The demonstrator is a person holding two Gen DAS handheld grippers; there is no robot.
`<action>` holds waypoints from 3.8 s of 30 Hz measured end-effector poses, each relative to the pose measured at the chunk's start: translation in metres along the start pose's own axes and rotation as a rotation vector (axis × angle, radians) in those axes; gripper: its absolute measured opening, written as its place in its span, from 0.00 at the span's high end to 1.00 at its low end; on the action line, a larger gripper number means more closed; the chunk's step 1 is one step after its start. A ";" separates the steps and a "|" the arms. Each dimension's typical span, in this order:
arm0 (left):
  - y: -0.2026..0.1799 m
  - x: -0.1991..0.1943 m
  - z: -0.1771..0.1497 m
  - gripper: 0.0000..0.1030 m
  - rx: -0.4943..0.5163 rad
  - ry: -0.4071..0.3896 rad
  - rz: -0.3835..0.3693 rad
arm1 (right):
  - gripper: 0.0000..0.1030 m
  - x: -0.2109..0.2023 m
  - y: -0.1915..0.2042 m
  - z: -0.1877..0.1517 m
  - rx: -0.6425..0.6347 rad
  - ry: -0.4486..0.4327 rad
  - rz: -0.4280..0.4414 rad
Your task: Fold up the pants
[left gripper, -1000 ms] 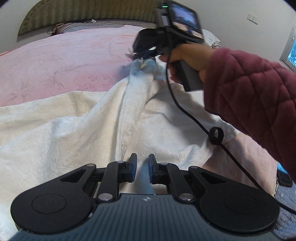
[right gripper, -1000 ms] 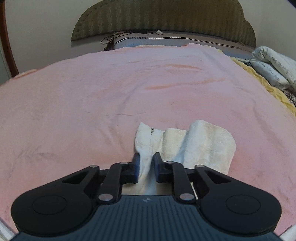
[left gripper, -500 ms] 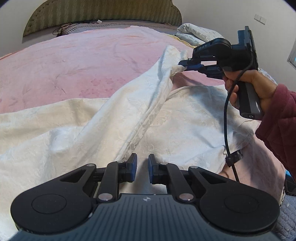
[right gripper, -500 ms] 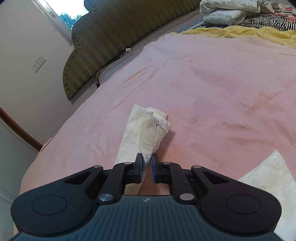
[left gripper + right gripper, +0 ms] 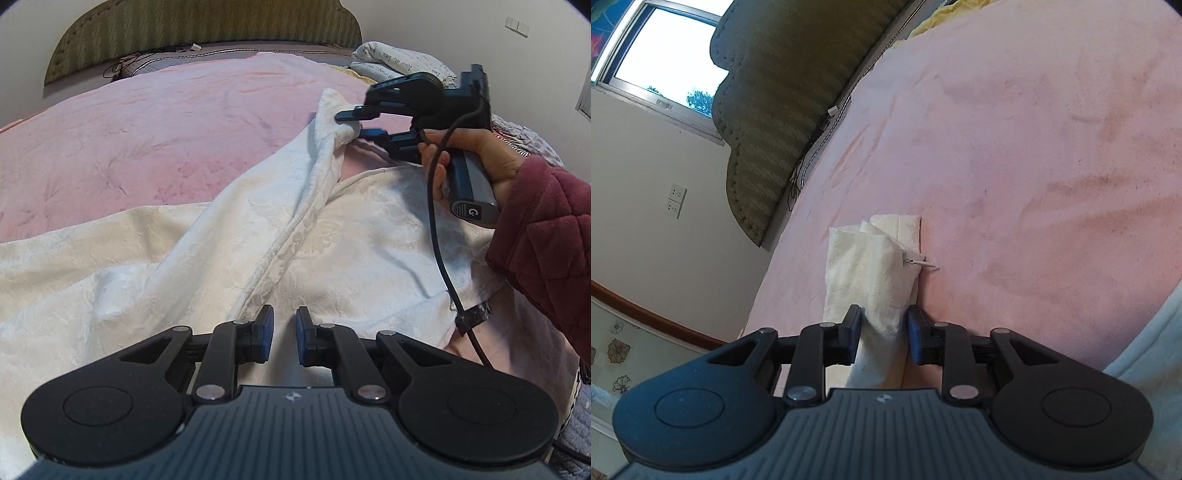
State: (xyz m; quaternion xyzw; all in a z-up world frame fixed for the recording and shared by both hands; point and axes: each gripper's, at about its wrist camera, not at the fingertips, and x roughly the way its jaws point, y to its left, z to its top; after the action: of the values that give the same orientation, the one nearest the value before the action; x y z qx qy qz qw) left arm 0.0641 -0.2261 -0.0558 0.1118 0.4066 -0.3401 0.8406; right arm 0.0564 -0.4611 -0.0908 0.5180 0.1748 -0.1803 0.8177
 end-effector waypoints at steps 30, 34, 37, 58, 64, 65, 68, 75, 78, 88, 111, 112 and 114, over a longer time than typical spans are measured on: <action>-0.005 -0.069 -0.012 1.00 0.035 -0.104 0.005 | 0.95 -0.215 -0.018 -0.035 -0.108 -0.168 0.089; -0.003 -0.057 -0.020 0.88 0.045 -0.037 -0.006 | 0.94 -0.216 -0.075 -0.050 0.044 -0.165 0.023; -0.001 -0.066 -0.023 0.86 0.074 -0.080 0.035 | 0.94 -0.214 -0.082 -0.056 0.057 -0.169 0.001; -0.018 -0.063 -0.047 0.54 0.149 -0.033 -0.005 | 0.77 -0.183 0.086 -0.219 -1.270 -0.068 -0.154; -0.027 -0.057 -0.053 0.51 0.200 -0.030 0.042 | 0.77 -0.152 0.081 -0.263 -1.551 0.134 -0.207; -0.026 -0.061 -0.051 0.51 0.188 -0.055 0.024 | 0.77 -0.152 0.078 -0.268 -1.586 0.114 -0.229; -0.022 -0.071 -0.044 0.45 0.154 -0.119 0.012 | 0.76 -0.152 0.079 -0.275 -1.624 0.082 -0.236; -0.031 -0.052 -0.038 0.40 0.175 -0.072 0.024 | 0.49 -0.132 0.082 -0.291 -1.805 -0.004 -0.252; -0.040 -0.045 -0.041 0.41 0.225 -0.088 0.061 | 0.82 -0.123 0.086 -0.286 -1.747 0.050 -0.219; -0.050 -0.040 -0.053 0.92 0.315 -0.135 0.127 | 0.90 -0.140 0.091 -0.255 -1.502 0.126 -0.087; -0.036 -0.069 -0.050 0.72 0.270 -0.064 0.009 | 0.64 -0.204 0.023 -0.136 -0.909 -0.010 -0.220; -0.035 -0.071 -0.049 0.72 0.265 -0.067 0.012 | 0.64 -0.199 0.012 -0.127 -0.853 0.004 -0.226; -0.033 -0.075 -0.046 0.72 0.257 -0.067 0.016 | 0.66 -0.188 -0.005 -0.125 -0.830 0.075 -0.273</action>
State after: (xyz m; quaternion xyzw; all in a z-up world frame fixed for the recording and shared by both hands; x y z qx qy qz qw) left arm -0.0192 -0.1932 -0.0254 0.2103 0.3304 -0.3861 0.8352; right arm -0.1229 -0.3275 -0.0559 0.1239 0.3290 -0.1823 0.9182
